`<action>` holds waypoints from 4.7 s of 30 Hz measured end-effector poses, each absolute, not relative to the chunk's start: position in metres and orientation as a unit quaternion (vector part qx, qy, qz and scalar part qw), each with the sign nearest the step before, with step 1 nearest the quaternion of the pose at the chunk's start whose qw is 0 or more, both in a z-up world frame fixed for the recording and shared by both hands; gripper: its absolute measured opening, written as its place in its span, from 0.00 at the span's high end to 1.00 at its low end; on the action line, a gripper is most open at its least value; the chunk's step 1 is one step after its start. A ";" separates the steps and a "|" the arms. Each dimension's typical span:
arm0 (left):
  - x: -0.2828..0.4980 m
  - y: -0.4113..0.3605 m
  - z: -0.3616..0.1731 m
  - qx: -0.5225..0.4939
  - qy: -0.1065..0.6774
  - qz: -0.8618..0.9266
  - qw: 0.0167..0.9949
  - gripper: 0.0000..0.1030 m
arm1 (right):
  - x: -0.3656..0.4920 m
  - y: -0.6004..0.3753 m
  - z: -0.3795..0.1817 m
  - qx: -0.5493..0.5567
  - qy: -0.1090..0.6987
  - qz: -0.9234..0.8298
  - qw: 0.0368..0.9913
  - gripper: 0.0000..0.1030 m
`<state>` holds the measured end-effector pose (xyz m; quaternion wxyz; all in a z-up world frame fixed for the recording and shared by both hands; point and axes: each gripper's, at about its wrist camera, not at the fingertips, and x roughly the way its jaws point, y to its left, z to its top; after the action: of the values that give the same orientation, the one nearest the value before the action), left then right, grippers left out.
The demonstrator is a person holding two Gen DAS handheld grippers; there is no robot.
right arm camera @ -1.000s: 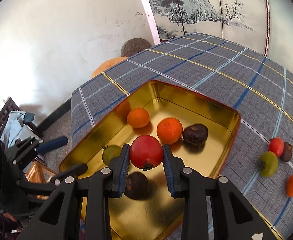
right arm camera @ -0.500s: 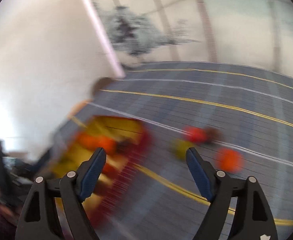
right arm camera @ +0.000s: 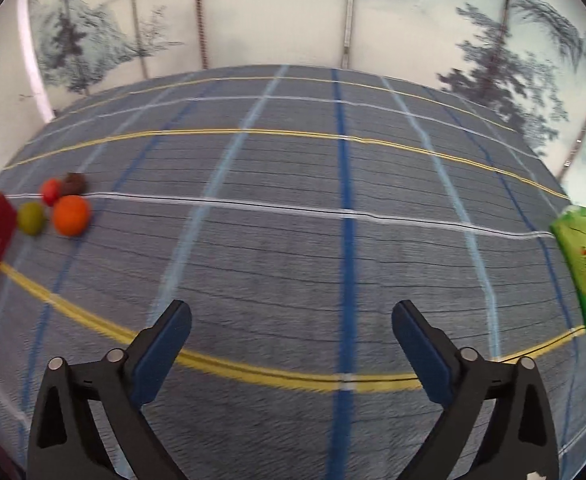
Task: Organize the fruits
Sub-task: 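Move the left gripper to the large green lime and close on it, then carry the green lime with the left gripper over the tin, then lower the green lime into the tin and open the left gripper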
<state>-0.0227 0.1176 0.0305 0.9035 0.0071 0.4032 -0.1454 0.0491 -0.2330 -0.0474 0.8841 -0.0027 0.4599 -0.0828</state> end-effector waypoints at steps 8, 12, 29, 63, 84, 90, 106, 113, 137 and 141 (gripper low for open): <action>0.057 0.041 0.018 0.099 0.434 -0.149 0.883 0.34 | 0.053 -0.239 -0.051 0.020 0.478 -0.059 0.876 0.00; 0.085 0.021 0.003 0.116 0.456 -0.161 0.867 0.34 | 0.053 -0.240 -0.051 0.015 0.480 -0.056 0.875 0.00; 0.141 0.014 -0.052 0.079 0.552 -0.145 0.818 0.65 | 0.049 -0.232 -0.050 0.014 0.471 -0.025 0.882 0.00; 0.014 0.041 0.024 0.074 0.417 -0.072 0.903 0.65 | 0.049 -0.234 -0.052 0.010 0.472 -0.047 0.880 0.00; -0.012 0.117 0.005 0.023 0.431 -0.006 0.902 0.64 | 0.049 -0.234 -0.052 0.009 0.472 -0.050 0.880 0.00; -0.015 0.141 -0.006 0.011 0.441 0.019 0.897 0.64 | 0.049 -0.234 -0.052 0.009 0.472 -0.050 0.880 0.00; -0.014 0.176 -0.023 -0.028 0.456 0.040 0.889 0.64 | 0.048 -0.235 -0.052 0.009 0.472 -0.052 0.880 0.00; -0.020 0.183 -0.025 -0.026 0.454 0.043 0.890 0.64 | 0.048 -0.235 -0.052 0.009 0.472 -0.053 0.880 0.00; 0.027 0.182 -0.030 -0.019 0.458 0.042 0.888 0.64 | 0.049 -0.234 -0.052 0.009 0.472 -0.054 0.880 0.00; 0.029 0.183 -0.032 -0.018 0.460 0.043 0.887 0.63 | 0.048 -0.235 -0.051 0.010 0.472 -0.055 0.880 0.00</action>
<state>0.0293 0.1832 -0.0325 0.8865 -0.0180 0.4603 0.0432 0.0481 -0.2352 -0.0512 0.8800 0.0095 0.4717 -0.0552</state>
